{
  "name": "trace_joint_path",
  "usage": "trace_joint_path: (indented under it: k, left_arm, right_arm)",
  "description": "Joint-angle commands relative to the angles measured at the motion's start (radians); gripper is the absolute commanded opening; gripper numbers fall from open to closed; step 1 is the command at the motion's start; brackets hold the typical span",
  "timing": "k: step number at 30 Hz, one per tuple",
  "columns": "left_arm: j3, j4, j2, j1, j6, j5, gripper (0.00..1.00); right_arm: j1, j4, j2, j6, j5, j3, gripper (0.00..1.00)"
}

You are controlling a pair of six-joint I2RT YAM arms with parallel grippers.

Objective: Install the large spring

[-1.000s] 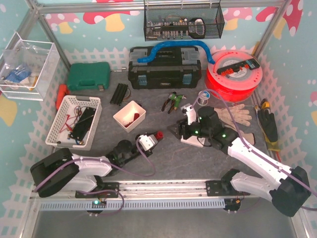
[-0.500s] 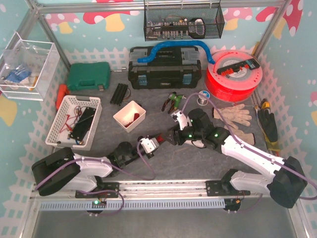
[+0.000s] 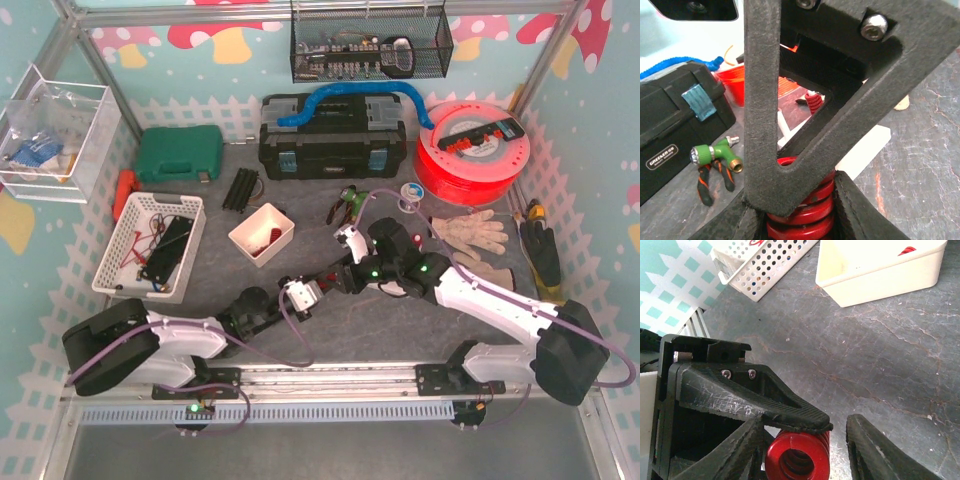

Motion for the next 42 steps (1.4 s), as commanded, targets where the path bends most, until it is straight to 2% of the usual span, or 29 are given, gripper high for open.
trace_joint_path:
  k: [1, 11, 12, 17, 21, 26, 30, 31, 32, 35, 39, 42]
  left_arm:
    - [0.009, 0.092, -0.036, -0.011, 0.008, -0.002, 0.10]
    - [0.005, 0.101, -0.048, -0.012, 0.008, -0.027, 0.10]
    - [0.005, 0.100, -0.047, -0.012, 0.010, -0.019, 0.10]
    - [0.008, 0.084, -0.041, -0.012, 0.009, -0.021, 0.13]
    - [0.030, 0.063, -0.015, -0.012, -0.009, -0.086, 0.30]
    - [0.078, 0.012, 0.019, 0.006, -0.097, -0.174, 0.61]
    - [0.099, -0.032, 0.016, 0.035, -0.165, -0.217, 0.71]
    - [0.099, -0.036, 0.013, 0.040, -0.178, -0.224, 0.94]
    - [0.098, -0.038, 0.008, 0.043, -0.183, -0.235, 0.98]
    - [0.090, -0.039, -0.007, 0.049, -0.186, -0.283, 0.99]
    - [0.083, -0.043, -0.031, 0.049, -0.159, -0.337, 0.99]
    - [0.072, -0.038, -0.049, 0.050, -0.151, -0.363, 0.99]
  right_arm:
    - [0.011, -0.011, 0.006, -0.008, -0.016, 0.010, 0.48]
    - [0.011, -0.056, 0.064, -0.059, -0.037, 0.028, 0.55]
    - [0.011, -0.054, 0.065, -0.058, -0.024, 0.028, 0.53]
    - [0.011, -0.034, 0.079, -0.063, -0.013, 0.054, 0.17]
    - [0.011, -0.024, 0.064, -0.049, 0.059, 0.076, 0.00]
    - [0.003, -0.058, 0.005, -0.039, 0.288, 0.103, 0.00]
    - [-0.030, -0.138, -0.029, -0.045, 0.514, 0.135, 0.00]
    - [-0.043, -0.151, -0.037, -0.046, 0.563, 0.140, 0.00]
    - [-0.057, -0.162, -0.044, -0.048, 0.607, 0.144, 0.00]
    - [-0.135, -0.200, -0.045, -0.056, 0.675, 0.166, 0.00]
    - [-0.280, -0.224, 0.004, -0.072, 0.647, 0.199, 0.00]
    - [-0.337, -0.245, 0.066, -0.089, 0.638, 0.237, 0.00]
